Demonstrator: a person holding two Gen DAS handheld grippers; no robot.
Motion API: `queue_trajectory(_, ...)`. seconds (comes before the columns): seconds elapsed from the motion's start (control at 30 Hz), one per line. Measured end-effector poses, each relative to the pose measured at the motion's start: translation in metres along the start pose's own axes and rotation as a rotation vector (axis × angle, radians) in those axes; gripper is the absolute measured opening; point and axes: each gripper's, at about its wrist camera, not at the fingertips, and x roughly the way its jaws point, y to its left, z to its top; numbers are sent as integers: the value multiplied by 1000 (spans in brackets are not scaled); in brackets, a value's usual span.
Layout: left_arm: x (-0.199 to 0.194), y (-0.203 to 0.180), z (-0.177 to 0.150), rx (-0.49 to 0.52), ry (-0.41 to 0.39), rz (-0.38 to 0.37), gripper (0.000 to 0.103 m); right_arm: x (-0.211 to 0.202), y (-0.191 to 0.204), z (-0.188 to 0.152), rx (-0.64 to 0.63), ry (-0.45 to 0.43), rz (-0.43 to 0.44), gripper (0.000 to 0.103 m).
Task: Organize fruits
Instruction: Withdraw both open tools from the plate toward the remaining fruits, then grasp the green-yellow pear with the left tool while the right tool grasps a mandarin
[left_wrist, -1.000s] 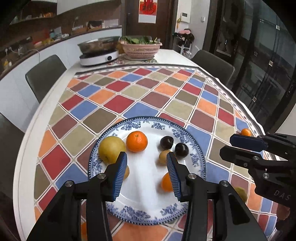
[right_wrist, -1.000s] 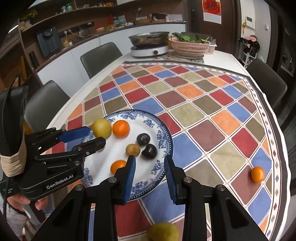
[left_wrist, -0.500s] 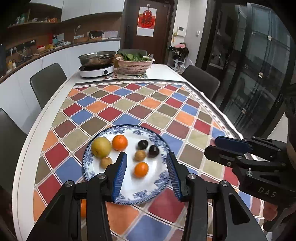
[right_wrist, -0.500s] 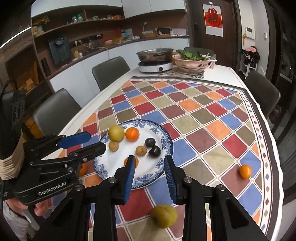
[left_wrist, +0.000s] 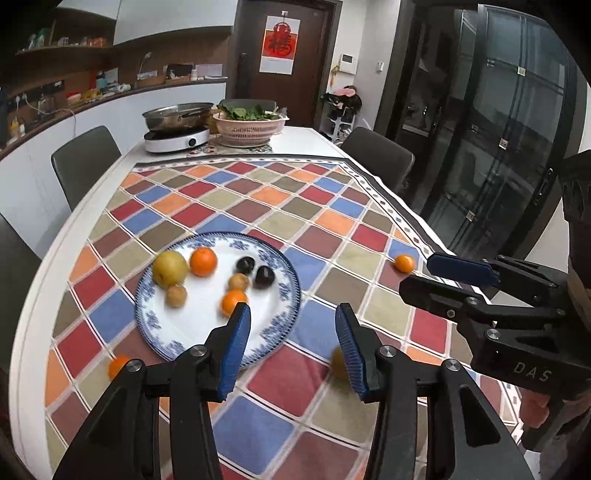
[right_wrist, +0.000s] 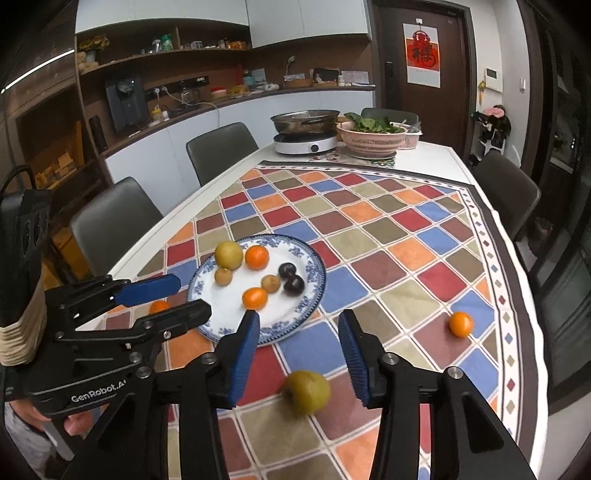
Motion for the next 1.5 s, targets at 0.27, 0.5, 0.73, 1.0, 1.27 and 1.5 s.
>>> queue_trajectory(0.27,5,-23,-22,-51,-4,8,57,-9,-23,-17,4,4,-16,46)
queue_trajectory(0.5,9,-42,-39,-128,-38,61,68,-7,-51,-30,23,12,-34,46)
queue_trajectory(0.73,28,-64,-54,-186,-10,87,76,-2,-83,-43,69,25,-43,46)
queue_trajectory(1.0,61,-61,-63,-320,79,140,76,12,-116,-50,87,47,-128,46)
queue_trajectory(1.27,85,-64,-66,-351,131,171,76,51,-150,-46,123,116,-174,46)
queue_trajectory(1.5,99,-62,-61,-362,146,185,74,84,-169,-38,136,167,-212,46)
